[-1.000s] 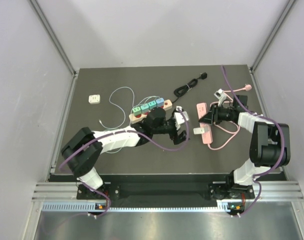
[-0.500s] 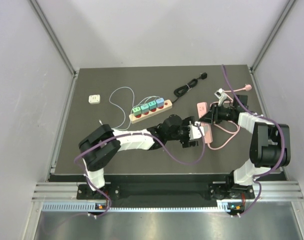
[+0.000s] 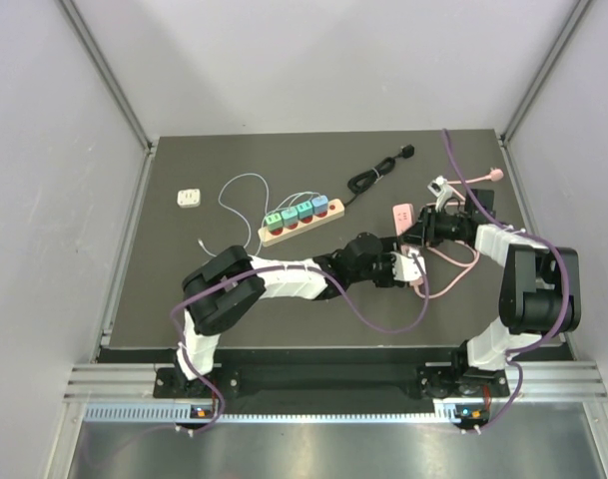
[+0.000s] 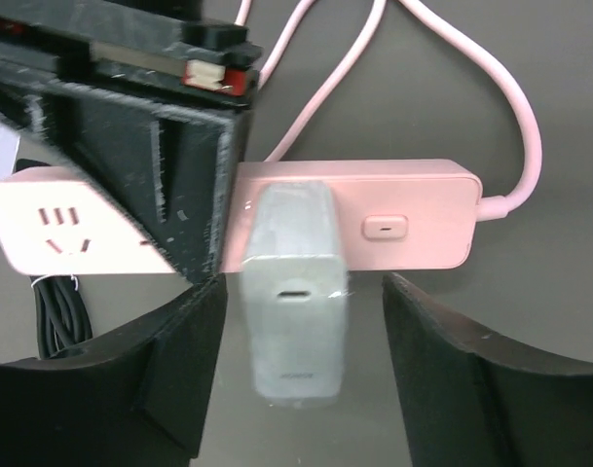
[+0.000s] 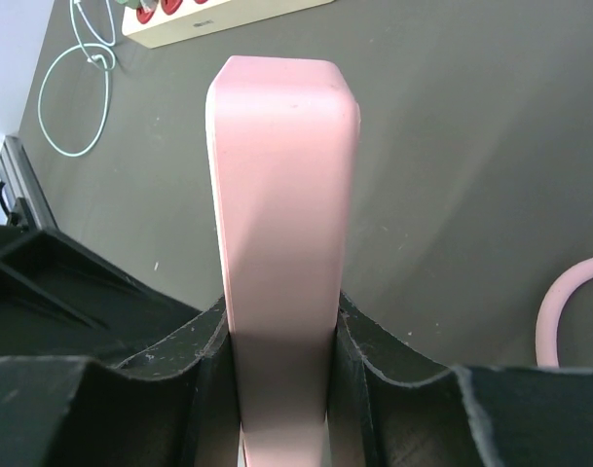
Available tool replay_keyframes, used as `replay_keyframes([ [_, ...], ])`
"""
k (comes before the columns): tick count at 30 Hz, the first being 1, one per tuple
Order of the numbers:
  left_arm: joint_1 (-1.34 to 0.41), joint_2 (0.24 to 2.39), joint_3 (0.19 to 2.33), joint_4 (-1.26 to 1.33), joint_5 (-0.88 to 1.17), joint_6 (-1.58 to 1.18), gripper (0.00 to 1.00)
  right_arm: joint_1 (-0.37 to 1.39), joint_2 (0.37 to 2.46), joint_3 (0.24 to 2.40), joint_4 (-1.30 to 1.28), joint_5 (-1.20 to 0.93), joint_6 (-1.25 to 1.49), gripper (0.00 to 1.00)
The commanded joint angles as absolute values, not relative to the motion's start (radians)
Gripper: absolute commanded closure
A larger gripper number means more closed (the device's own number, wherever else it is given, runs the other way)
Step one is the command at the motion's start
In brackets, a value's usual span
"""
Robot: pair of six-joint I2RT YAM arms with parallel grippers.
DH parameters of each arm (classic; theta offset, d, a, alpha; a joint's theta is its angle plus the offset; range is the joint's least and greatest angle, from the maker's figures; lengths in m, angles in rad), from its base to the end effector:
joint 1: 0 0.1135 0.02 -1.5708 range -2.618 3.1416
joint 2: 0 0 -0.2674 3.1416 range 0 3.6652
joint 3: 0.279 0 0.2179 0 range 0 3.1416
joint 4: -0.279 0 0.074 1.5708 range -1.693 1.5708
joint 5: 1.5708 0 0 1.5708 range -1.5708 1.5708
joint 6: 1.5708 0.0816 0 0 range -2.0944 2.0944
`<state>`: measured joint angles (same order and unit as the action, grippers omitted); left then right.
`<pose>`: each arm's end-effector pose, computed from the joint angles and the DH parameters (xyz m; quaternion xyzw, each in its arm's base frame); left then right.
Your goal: Pull the plug off the socket
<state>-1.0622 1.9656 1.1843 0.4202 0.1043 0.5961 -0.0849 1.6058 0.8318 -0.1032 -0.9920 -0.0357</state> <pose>0.2161 -0.4050 0.2006 0.6257 0.5330 -0.1729 0.5426 0.3017 0.0429 0.1860 -0.1414 0.8309 0.4287 0.3254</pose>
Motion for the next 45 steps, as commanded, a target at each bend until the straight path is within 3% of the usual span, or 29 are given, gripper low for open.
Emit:
replay_keyframes([
  [1,-1.091,1.988,1.229,0.483,0.037,0.66,0.31,-0.075,1.574,0.842,-0.051,-1.042,-0.006,1.0],
  [8,-1.135,2.025,1.259,0.497,-0.087,0.726,0.64,-0.075,1.58,0.838,-0.041,-1.037,0.035,1.0],
  [10,-1.141,2.029,1.267,0.5,-0.112,0.732,0.93,-0.077,1.578,0.836,-0.04,-1.035,0.031,1.0],
  [11,-1.141,2.023,1.267,0.5,-0.12,0.721,1.0,-0.077,1.577,0.836,-0.044,-1.034,0.026,1.0],
  [21,-1.138,1.859,1.23,0.365,-0.032,0.491,1.0,-0.086,1.476,0.787,-0.009,-0.799,-0.006,1.0],
  [31,-1.146,1.761,1.039,0.474,-0.11,0.653,1.0,-0.121,1.523,0.778,0.026,-0.819,0.055,1.0],
  [39,-1.126,1.758,1.121,0.364,0.078,0.447,1.0,-0.121,1.51,0.762,0.041,-0.77,0.041,1.0],
  [45,-1.127,1.795,1.223,0.218,0.015,0.475,1.0,-0.121,1.493,0.753,0.054,-0.749,0.041,1.0],
])
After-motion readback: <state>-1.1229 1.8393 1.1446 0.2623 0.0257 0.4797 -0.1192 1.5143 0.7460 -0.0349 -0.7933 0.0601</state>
